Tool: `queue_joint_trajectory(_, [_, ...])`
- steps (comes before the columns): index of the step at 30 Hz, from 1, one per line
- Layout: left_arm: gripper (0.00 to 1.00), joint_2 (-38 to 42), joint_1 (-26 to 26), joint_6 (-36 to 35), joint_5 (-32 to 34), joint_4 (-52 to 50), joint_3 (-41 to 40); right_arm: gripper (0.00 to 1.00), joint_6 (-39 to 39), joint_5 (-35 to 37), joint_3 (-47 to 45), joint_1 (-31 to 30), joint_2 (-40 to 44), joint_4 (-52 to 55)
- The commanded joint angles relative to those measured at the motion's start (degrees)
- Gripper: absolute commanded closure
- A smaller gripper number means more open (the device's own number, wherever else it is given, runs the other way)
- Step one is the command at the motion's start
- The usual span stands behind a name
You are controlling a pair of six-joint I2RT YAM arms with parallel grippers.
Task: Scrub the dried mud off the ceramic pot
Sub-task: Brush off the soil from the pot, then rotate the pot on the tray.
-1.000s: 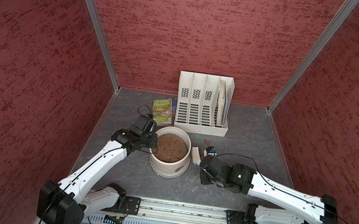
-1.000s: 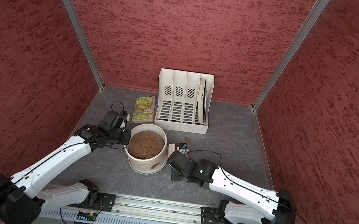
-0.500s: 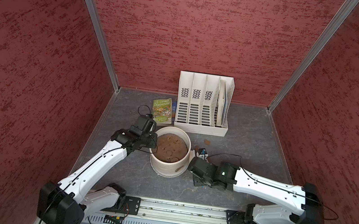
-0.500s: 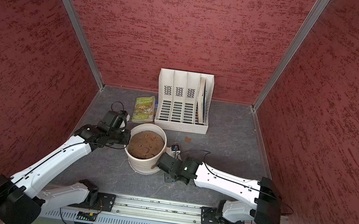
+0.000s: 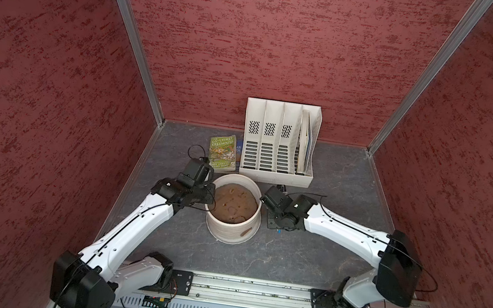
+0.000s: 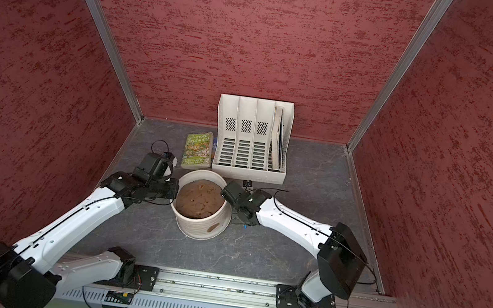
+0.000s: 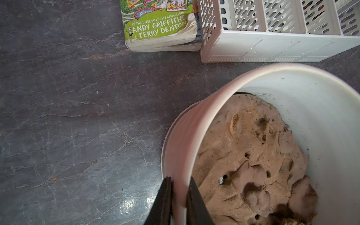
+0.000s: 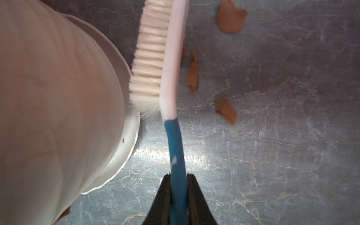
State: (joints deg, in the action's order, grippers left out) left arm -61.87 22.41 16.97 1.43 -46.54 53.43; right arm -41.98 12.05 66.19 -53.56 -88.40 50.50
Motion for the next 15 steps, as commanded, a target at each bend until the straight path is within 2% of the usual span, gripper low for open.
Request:
queue_joint_trajectory(1, [0.66,2.34,-0.72,2.32,-3.55,0.33,0.25,1.00,0.62,0.25,-0.61,-1.38,6.91,-0.90])
queue_joint_trajectory(3, [0.55,2.10,-0.95,3.08,-4.89,2.62,0.31,1.00,-0.24,1.66,-1.97,-3.47,10.17,-0.34])
queue_joint_trajectory(8, [0.44,-0.47,-1.00,3.39,-7.03,9.15,0.87,1.00,-6.67,4.33,-7.50,-8.75,17.58,1.26])
queue_joint_trajectory(15, [0.43,-8.05,-1.06,3.83,-8.11,10.97,4.30,1.00,-13.57,4.67,-15.05,-12.19,25.48,0.26])
